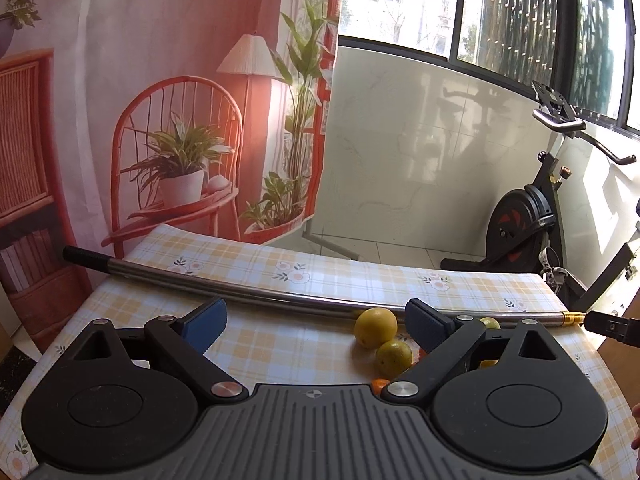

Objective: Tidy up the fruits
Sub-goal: 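Lower both grippers toward the fruit pile beside the steel rod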

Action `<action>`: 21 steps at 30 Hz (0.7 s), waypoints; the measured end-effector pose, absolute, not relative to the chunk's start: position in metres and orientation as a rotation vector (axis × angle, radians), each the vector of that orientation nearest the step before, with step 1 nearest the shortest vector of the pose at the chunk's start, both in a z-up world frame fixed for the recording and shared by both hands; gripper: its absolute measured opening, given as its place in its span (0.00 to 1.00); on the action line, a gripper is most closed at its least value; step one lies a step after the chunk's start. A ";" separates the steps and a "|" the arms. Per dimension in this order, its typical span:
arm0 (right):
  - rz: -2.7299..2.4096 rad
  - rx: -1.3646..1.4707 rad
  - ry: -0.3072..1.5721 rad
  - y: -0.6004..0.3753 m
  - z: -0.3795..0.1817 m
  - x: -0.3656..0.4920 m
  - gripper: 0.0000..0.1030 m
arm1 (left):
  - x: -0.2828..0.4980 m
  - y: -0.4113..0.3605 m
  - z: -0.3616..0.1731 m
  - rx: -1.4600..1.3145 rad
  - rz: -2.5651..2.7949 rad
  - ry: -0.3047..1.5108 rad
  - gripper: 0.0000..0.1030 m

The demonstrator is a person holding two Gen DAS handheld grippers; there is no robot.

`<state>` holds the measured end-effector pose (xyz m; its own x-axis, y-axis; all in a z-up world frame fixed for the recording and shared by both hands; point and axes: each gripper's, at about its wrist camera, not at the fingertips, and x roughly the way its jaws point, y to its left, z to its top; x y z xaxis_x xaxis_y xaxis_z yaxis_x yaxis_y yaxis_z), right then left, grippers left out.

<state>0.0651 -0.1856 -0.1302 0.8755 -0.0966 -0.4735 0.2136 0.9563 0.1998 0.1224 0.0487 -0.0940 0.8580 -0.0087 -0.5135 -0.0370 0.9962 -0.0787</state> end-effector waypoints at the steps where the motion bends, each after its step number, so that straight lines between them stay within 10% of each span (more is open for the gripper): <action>1: -0.164 0.245 0.490 -0.186 -0.137 0.071 1.00 | 0.127 0.050 -0.098 -0.092 0.018 0.554 0.94; 21: -0.162 0.229 0.538 -0.214 -0.213 0.119 1.00 | 0.238 0.039 -0.205 -0.121 -0.143 0.933 0.81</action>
